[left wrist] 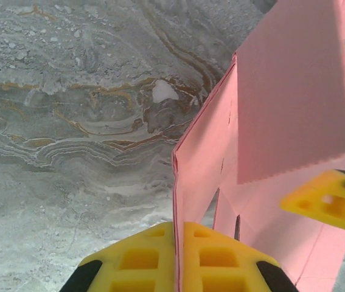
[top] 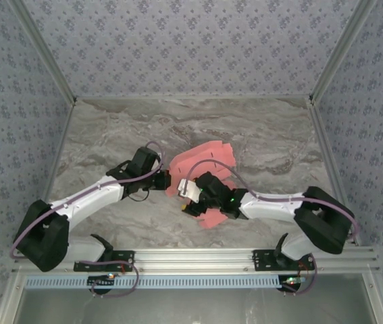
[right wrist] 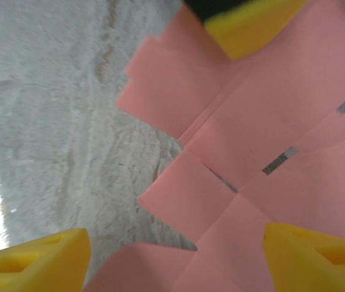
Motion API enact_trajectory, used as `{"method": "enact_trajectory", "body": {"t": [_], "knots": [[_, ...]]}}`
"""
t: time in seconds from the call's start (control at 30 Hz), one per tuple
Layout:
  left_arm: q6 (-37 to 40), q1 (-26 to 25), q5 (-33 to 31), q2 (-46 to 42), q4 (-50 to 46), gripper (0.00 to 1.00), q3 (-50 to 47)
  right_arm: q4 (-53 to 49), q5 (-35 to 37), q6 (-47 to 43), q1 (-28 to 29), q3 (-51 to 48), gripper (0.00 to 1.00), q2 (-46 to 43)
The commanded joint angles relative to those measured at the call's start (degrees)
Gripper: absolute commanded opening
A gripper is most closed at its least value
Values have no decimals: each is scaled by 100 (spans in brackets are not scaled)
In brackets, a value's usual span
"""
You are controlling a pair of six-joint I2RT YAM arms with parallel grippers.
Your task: Fold the paper box
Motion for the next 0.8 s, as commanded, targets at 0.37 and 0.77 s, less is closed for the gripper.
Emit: {"method": "enact_trajectory", "body": {"t": [0.37,0.77], "knots": [[104,29,-70,-313,-46,0,-169,807,194,2981,-714,52,59,524],[170,28,-195,-313,226,0,-424,310,-910,4074,-1460,82,47,764]]}}
